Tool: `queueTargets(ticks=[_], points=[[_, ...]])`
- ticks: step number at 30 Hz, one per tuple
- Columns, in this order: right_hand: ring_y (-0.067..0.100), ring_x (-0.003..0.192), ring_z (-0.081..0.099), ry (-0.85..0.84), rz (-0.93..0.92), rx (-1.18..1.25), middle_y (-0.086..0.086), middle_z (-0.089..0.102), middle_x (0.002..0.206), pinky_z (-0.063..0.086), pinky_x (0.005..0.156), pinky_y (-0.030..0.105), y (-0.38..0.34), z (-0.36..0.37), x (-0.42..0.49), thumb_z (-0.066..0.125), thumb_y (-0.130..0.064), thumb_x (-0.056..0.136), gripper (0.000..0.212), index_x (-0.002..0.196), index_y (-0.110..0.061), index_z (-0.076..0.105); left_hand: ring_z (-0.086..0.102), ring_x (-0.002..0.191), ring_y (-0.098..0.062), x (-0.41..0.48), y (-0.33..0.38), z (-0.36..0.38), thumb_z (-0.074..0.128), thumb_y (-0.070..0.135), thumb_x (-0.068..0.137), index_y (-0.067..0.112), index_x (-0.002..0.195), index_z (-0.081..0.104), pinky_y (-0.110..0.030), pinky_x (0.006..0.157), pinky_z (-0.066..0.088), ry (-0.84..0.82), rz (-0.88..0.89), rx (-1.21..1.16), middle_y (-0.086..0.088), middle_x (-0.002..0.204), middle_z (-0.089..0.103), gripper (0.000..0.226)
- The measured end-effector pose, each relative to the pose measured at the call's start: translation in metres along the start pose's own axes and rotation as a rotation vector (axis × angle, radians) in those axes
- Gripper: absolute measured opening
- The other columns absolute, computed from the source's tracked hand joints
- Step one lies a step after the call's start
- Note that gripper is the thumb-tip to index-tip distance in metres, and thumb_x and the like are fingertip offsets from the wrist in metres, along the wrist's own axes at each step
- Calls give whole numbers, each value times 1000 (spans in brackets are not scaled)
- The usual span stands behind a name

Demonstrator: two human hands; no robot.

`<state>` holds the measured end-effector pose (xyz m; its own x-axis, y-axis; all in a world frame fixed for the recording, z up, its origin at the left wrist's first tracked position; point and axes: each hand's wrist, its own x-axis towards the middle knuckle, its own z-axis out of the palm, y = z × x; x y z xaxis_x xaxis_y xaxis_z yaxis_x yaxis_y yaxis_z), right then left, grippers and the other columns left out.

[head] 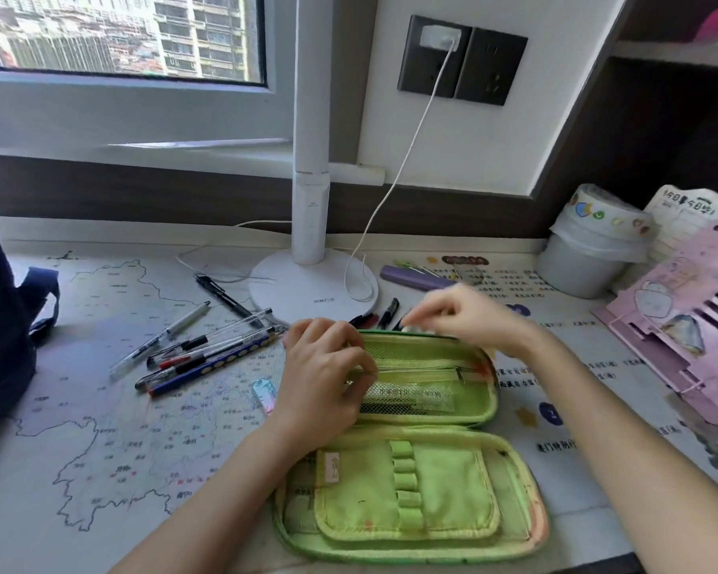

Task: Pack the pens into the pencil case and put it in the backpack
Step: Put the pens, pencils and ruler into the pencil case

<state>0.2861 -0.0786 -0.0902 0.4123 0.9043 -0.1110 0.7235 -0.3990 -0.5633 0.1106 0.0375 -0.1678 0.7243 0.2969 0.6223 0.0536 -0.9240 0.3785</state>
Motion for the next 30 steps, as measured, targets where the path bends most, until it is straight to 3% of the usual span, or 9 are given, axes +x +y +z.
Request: queueTargets(ticks=[3,6,10,13,16,18,23,27,30], points=[[23,93,63,498,259,-218,7,66,116,50,77,33,37,-9,51,58,-24,89,27,114,-16,64,46,84,-13,1,-1,3,60,34,71,26,65,67,-30,80,28,6,-31,-25,7,79,60,13],[31,111,55,347,385,-550,12,62,120,45,90,39,59,-8,90,61,-40,84,46,122,-14,58,47,84,-13,1,-3,4,59,35,72,27,66,68,-28,80,27,4,-38,-22,8,79,60,14],[30,105,56,322,313,-771,10,65,108,38,89,37,68,-5,108,62,-34,84,31,105,-13,63,48,83,-14,0,-5,5,59,35,72,27,67,68,-30,81,27,5,-31,-20,8,80,59,13],[30,101,55,427,250,-662,10,66,103,37,85,36,63,-4,94,63,-34,83,31,107,-14,65,46,83,-14,0,-4,5,61,32,71,25,67,67,-30,80,28,20,7,-13,7,80,59,10],[23,91,58,570,119,-245,3,67,98,44,80,34,47,-13,53,67,-28,81,31,110,-16,66,46,82,-15,-1,-3,3,64,27,70,23,66,67,-30,80,28,60,55,-14,6,80,60,6],[15,91,54,465,-32,-111,-4,64,98,44,80,34,28,-15,20,70,-26,78,33,111,-20,66,47,82,-16,-1,-1,2,65,25,69,22,66,66,-28,80,27,86,93,3,4,80,60,4],[19,89,51,242,-430,-642,-6,65,91,34,76,34,4,-1,-17,81,-30,64,36,98,-26,72,49,79,-20,-1,3,-1,73,16,61,20,63,64,-29,79,26,87,144,37,3,79,60,10],[8,95,44,-17,-301,-523,-15,57,94,39,81,28,-3,16,-16,69,-40,77,35,111,-31,66,49,79,-19,-1,6,-4,72,18,63,21,60,64,-31,79,29,41,147,47,5,78,60,8],[6,97,42,-88,-195,-439,-20,56,97,35,85,26,-6,21,-14,60,-46,84,31,111,-33,66,51,77,-16,1,7,-7,62,32,73,23,64,68,-33,76,32,-42,41,37,7,76,63,15]])
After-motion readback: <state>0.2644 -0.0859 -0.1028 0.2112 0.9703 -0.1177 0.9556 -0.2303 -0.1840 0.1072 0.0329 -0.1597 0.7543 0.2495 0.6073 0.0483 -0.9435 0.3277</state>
